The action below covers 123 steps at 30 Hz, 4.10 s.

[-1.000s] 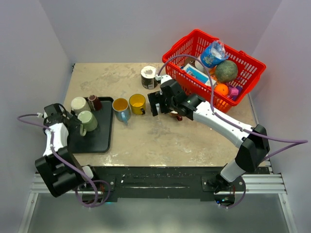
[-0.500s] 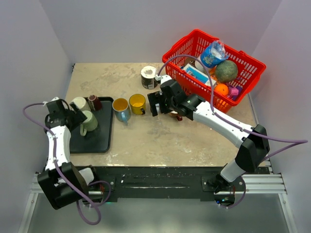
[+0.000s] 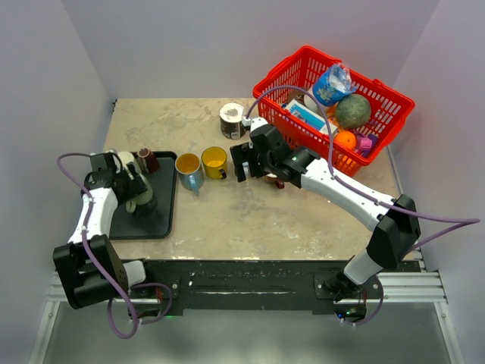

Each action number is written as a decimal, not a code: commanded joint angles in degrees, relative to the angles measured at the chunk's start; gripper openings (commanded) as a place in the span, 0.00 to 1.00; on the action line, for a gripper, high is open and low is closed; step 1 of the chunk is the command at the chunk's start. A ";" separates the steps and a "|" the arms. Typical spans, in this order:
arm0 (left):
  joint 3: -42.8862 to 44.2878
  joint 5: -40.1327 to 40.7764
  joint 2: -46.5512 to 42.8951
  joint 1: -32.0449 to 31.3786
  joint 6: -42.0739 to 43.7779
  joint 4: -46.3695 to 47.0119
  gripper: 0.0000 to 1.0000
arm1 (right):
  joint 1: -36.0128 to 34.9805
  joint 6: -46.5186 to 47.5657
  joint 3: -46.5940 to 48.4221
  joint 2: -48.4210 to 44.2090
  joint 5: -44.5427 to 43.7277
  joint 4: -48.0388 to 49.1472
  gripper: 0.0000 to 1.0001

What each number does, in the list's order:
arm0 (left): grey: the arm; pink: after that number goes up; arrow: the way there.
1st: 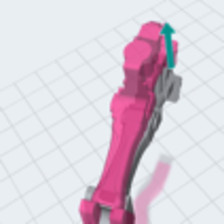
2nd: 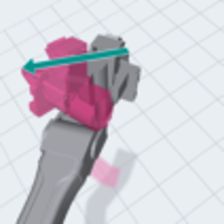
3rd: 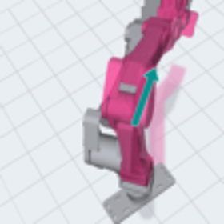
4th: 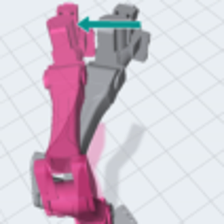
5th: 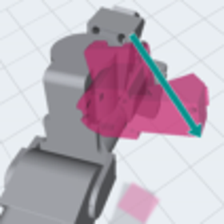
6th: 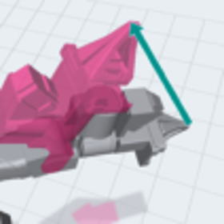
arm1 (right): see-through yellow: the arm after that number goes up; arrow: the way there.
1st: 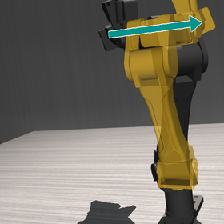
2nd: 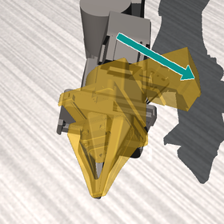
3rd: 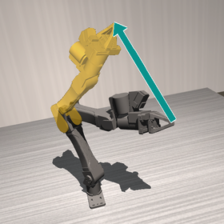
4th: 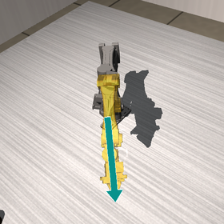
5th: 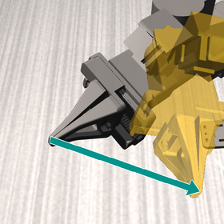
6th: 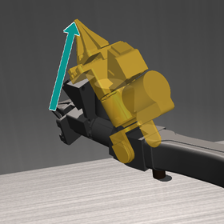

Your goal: Turn the mug right side up

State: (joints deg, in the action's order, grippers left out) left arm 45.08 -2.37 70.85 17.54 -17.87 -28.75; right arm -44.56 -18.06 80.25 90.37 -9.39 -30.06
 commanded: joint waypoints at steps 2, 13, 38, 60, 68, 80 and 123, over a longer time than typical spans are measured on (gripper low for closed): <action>-1.57 -2.80 0.08 -0.14 1.78 3.79 0.73 | 0.43 0.13 1.14 -0.72 -0.63 -0.52 0.99; -2.72 -1.76 0.96 -3.13 -0.15 4.76 0.54 | 0.35 0.22 1.93 0.34 0.07 -0.43 0.99; -5.35 5.80 -1.68 -4.01 -5.07 6.08 0.00 | 0.35 -1.27 1.84 0.34 0.07 -0.17 0.98; 7.20 -7.99 -13.63 -4.36 -10.25 -4.12 0.00 | 0.43 -2.59 -0.79 -4.05 4.46 3.08 0.99; 12.31 -18.53 -15.74 -4.79 -16.92 -1.50 0.00 | 0.43 -2.94 -3.33 -8.45 8.50 10.89 0.98; 10.20 -31.02 -15.92 -12.26 -36.51 24.78 0.00 | 0.35 -6.35 -3.78 -9.16 27.74 29.79 0.99; 7.48 -38.32 -8.89 -25.45 -57.19 73.05 0.00 | 7.03 -27.81 9.75 2.71 57.02 55.28 0.61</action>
State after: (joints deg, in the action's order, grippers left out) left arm 50.96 -40.38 62.33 -6.92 -75.99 37.23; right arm -37.39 -43.90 87.72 93.27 43.35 20.69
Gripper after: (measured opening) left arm 0.213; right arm 0.673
